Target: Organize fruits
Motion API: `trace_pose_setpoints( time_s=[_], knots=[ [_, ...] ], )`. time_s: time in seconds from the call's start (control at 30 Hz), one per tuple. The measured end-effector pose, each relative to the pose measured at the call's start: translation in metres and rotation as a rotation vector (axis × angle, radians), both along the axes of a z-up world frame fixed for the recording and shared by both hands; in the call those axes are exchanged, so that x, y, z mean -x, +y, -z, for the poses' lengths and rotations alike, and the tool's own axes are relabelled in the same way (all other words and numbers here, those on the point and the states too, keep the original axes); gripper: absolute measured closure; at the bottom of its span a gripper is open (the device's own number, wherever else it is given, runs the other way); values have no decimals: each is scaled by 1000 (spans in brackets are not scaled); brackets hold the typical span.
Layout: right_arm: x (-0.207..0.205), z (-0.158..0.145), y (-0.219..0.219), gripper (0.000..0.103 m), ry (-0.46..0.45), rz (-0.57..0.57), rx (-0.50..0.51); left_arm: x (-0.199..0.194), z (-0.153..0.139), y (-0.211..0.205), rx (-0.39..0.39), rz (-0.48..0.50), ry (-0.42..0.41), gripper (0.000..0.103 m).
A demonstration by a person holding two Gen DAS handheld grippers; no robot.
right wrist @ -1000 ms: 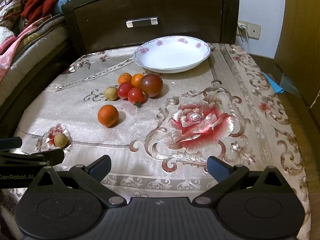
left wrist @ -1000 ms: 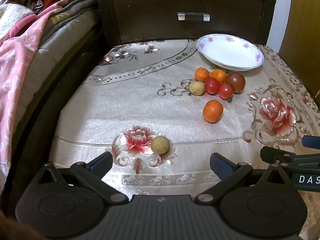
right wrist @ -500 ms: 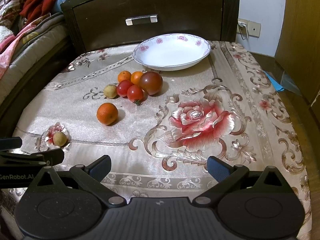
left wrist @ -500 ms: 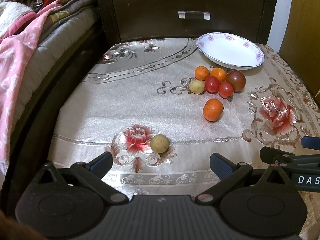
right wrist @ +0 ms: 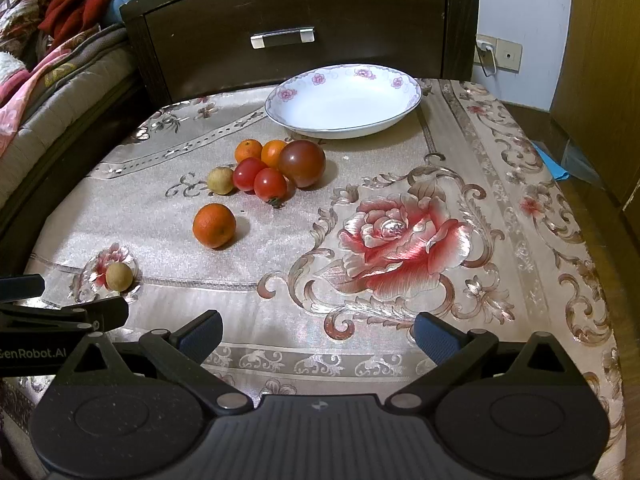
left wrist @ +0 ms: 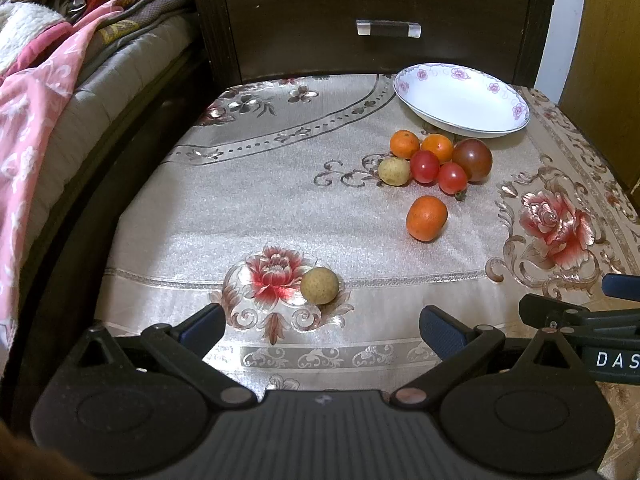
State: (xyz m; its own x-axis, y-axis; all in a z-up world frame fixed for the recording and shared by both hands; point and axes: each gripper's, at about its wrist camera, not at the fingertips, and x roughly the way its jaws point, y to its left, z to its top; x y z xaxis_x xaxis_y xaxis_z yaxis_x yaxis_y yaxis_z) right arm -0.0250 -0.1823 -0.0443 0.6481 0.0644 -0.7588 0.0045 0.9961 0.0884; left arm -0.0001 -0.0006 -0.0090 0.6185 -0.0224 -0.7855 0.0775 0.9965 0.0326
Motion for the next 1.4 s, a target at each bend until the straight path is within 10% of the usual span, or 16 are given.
trace_pose_setpoints(
  time_s=[1.4],
  knots=[
    [-4, 7, 2, 8, 20, -3, -11, 0, -1, 1, 7, 3, 6, 0]
  ],
)
